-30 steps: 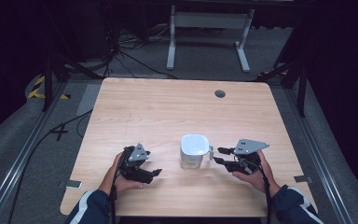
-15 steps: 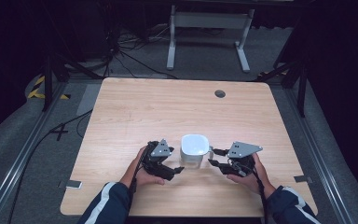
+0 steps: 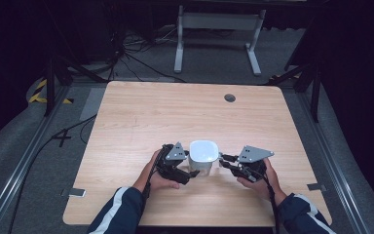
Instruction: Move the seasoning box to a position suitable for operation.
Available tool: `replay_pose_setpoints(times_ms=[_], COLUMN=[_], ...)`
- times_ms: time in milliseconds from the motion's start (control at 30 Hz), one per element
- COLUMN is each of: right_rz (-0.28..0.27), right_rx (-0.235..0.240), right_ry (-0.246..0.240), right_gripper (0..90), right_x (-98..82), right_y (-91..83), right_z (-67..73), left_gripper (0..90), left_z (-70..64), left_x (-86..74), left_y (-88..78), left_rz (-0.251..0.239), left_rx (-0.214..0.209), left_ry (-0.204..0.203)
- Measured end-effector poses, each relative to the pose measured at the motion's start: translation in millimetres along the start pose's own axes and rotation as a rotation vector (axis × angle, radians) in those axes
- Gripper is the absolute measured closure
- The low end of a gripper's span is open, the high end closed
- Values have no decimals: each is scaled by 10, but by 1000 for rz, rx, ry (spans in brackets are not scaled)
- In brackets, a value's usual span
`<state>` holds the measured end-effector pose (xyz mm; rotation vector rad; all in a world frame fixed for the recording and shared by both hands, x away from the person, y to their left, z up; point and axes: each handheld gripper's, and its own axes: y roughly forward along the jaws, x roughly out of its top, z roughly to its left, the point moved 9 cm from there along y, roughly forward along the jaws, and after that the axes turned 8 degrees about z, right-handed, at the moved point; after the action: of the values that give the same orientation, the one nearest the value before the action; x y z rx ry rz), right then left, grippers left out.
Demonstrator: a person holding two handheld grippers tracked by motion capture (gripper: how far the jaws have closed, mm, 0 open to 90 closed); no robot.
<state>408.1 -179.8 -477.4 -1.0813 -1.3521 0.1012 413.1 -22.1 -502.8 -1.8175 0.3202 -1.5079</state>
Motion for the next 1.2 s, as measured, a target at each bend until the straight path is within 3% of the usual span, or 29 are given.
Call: replay_pose_setpoints(times_ms=[400, 600, 733, 800, 867, 1033, 1100, 1133, 1200], right_rz=[-11, -8, -19, -21, -18, -26, -41, -41, -44], right_rx=[-37, -57, -36, -28, -55, -40, -27, -20, -25], right_ry=[26, 22, 20, 23, 6, 19, 53, 64, 66], right_gripper=[828, 815, 758, 681, 632, 610, 681, 710, 782], right_x=[-46, -35, 47, 79, 101, 72, 38, 24, 20], right_y=[-88, -62, 34, 69, 80, -17, -136, -169, -182], right_z=[-175, -257, -302, -320, -344, -372, -397, -402, -413], left_gripper=[331, 419, 478, 484, 483, 476, 449, 430, 395], left_z=[-276, -361, -418, -456, -473, -438, -372, -295, -243], left_x=[-17, -41, -77, -74, -87, -109, -109, -101, -76], left_y=[2, 10, 31, 55, 78, 73, 57, 49, 57], left_rz=[35, 57, 84, 90, 112, 120, 110, 89, 64], left_rx=[-88, -97, -117, -126, -125, -113, -90, -74, -76], left_ry=[59, 82, 104, 116, 134, 125, 102, 65, 36])
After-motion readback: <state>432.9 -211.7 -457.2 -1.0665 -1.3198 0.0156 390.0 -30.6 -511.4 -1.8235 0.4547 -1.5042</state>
